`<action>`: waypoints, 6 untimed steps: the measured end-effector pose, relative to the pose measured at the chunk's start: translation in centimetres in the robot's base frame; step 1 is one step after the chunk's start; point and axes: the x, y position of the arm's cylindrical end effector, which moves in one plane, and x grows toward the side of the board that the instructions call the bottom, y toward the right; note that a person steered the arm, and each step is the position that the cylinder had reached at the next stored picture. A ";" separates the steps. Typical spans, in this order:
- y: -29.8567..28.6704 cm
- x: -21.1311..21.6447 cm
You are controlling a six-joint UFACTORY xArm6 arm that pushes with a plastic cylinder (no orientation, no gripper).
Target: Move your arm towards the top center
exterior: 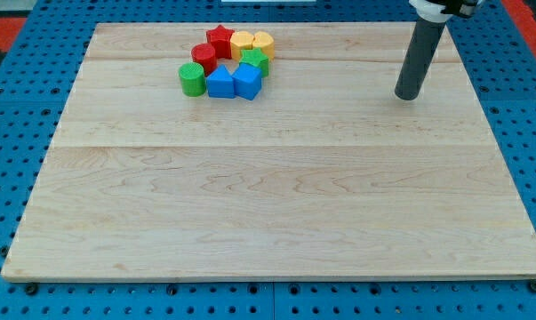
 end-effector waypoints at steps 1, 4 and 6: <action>0.0 0.0; 0.0 0.1; 1.7 -4.7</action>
